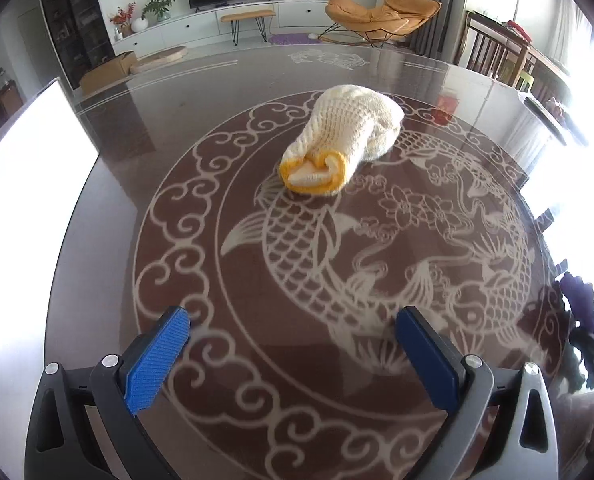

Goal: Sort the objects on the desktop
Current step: 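Grasp the purple toy with the right gripper while the left gripper grasps the cream knit bag, then carry the purple toy and cream knit bag into the bin and open both grippers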

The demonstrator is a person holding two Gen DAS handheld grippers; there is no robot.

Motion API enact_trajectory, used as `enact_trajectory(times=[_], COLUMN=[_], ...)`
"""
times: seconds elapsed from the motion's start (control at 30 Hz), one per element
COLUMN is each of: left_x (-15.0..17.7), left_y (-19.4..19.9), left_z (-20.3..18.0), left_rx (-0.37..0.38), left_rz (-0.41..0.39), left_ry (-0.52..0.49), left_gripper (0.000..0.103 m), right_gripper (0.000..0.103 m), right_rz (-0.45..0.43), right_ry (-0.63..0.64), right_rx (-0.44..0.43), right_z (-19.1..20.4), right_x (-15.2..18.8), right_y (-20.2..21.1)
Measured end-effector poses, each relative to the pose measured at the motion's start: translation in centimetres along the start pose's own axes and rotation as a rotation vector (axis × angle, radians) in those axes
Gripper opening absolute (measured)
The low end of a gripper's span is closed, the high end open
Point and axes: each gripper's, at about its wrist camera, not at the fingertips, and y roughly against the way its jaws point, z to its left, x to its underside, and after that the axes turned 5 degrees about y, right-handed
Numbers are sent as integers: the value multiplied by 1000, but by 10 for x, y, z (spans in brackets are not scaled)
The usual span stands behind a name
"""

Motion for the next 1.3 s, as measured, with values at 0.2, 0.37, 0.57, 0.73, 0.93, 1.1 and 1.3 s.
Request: enact_trajectory(times=[0.2, 0.37, 0.57, 0.73, 0.93, 1.1, 1.3], left_x=[-81, -82, 2, 73, 108, 116, 121], left_y=[-45, -36, 21, 94, 174, 226, 249], left_z=[-19, -45, -6, 30, 72, 127, 233], left_rx=[-11, 37, 51, 51, 58, 61, -105], left_rz=[17, -51, -87, -133, -260, -345, -355], left_ry=[109, -9, 95, 179, 274, 379, 494], left_gripper=[103, 42, 39, 39, 39, 39, 39], right_gripper=[29, 29, 27, 21, 21, 21, 21], right_rz=[12, 13, -6, -58, -88, -125, -185], right_ry=[48, 47, 5, -219, -267, -134, 64], right_rx=[57, 57, -12, -257, -324, -364, -538], right_z=[9, 7, -4, -36, -33, 9, 136], right_x=[1, 0, -2, 10, 0, -48, -145], right_y=[0, 1, 1, 12, 34, 61, 70])
